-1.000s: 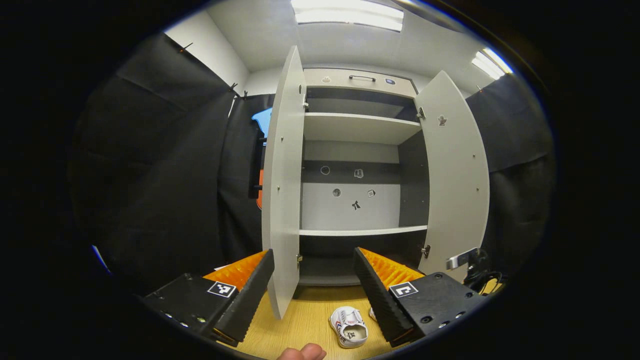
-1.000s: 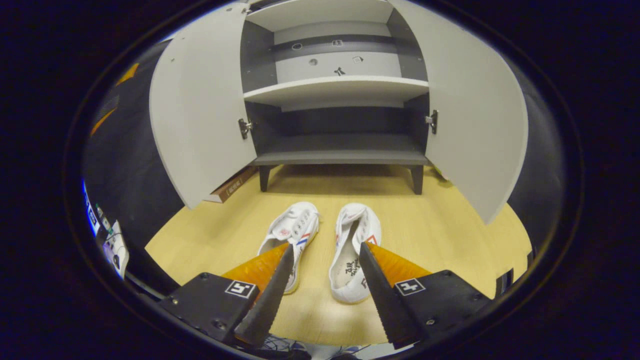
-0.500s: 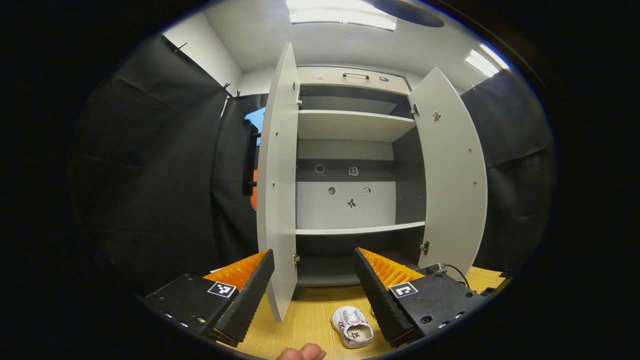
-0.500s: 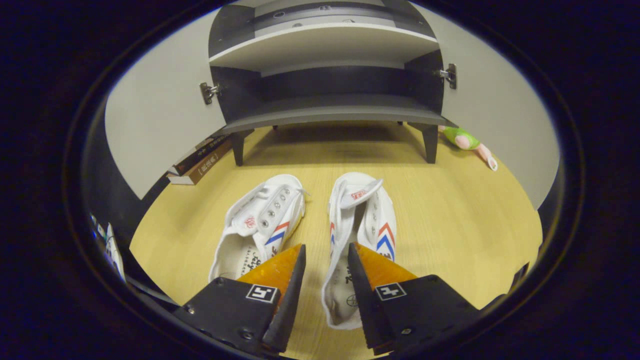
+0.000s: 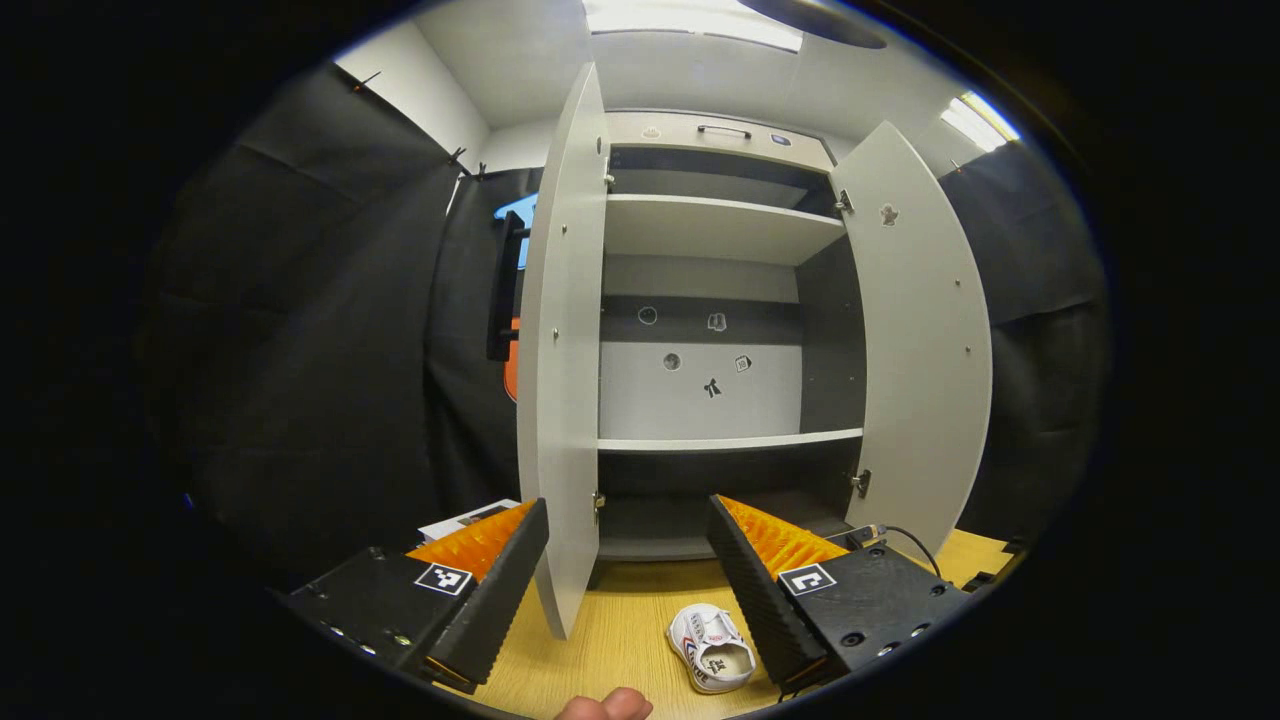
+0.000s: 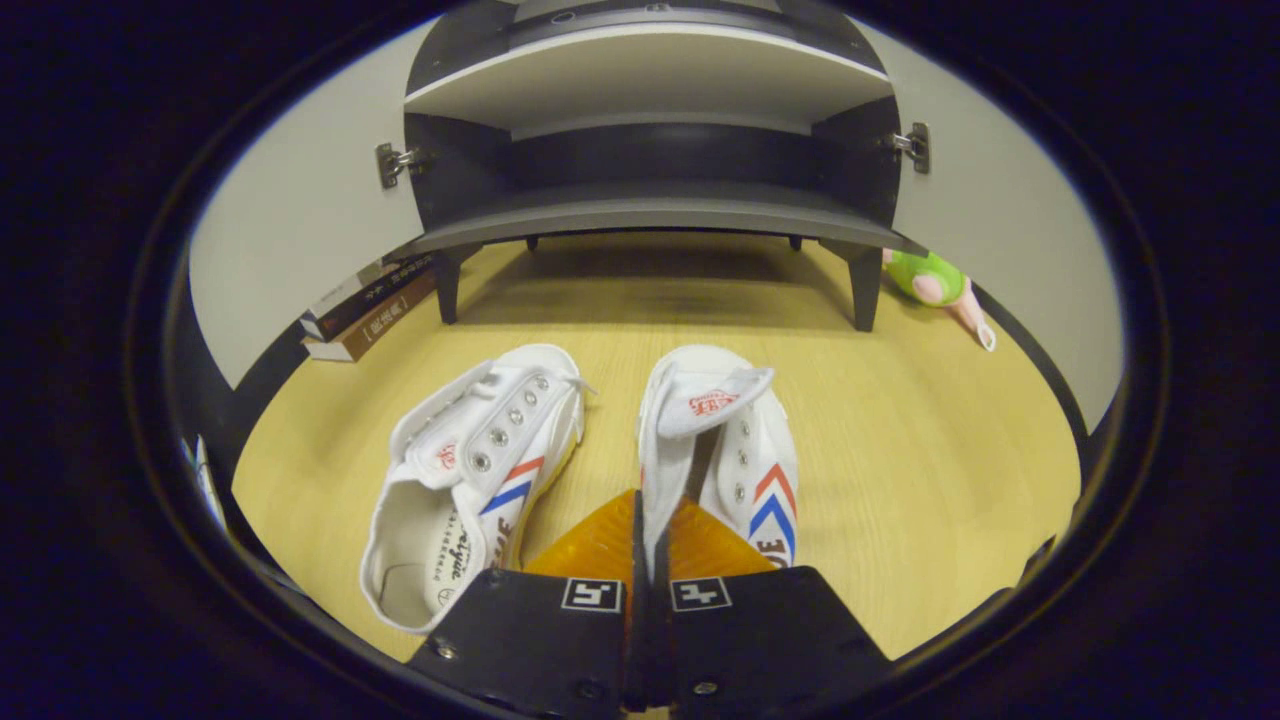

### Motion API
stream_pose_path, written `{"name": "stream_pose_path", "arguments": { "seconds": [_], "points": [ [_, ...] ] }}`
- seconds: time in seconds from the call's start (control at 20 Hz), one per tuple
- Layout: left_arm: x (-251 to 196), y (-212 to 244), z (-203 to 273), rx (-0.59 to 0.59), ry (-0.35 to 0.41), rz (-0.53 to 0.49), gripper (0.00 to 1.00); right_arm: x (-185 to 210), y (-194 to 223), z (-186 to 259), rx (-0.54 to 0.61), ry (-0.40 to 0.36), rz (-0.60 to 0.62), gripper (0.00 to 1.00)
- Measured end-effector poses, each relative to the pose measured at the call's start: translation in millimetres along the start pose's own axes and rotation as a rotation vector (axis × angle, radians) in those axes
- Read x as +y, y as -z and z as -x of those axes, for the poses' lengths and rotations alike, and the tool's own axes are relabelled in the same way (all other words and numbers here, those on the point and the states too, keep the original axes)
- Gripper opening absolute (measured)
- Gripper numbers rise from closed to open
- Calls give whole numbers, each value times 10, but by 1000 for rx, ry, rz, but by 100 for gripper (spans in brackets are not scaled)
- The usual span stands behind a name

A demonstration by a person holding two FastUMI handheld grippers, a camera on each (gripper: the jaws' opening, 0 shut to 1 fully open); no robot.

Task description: Grab one shoe with the right hand and put it into the shoe cabinet, grab the other shoe with the left hand and put it into the shoe cabinet; then close the right door with the right hand and the left door with the left hand.

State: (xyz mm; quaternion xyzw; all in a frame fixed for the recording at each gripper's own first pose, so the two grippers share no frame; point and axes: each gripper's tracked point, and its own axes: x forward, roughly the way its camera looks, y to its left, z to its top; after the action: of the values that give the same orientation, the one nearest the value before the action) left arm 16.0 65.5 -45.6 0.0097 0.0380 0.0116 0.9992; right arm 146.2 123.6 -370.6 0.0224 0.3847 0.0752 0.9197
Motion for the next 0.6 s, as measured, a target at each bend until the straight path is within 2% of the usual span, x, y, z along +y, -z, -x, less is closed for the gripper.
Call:
{"name": "stream_pose_path", "arguments": {
  "seconds": [0.15,0.4,0.6],
  "points": [
    [-40,36,-17,11,10,18,95,-91,-241,119,-103,42,62,4],
    [-154,79,-42,13,26,24,95,-57,-753,658,-240,7,82,4],
    [-285,73,-43,4,49,31,95,-50,-1284,1167,-345,2,166,3]
  ]
}}
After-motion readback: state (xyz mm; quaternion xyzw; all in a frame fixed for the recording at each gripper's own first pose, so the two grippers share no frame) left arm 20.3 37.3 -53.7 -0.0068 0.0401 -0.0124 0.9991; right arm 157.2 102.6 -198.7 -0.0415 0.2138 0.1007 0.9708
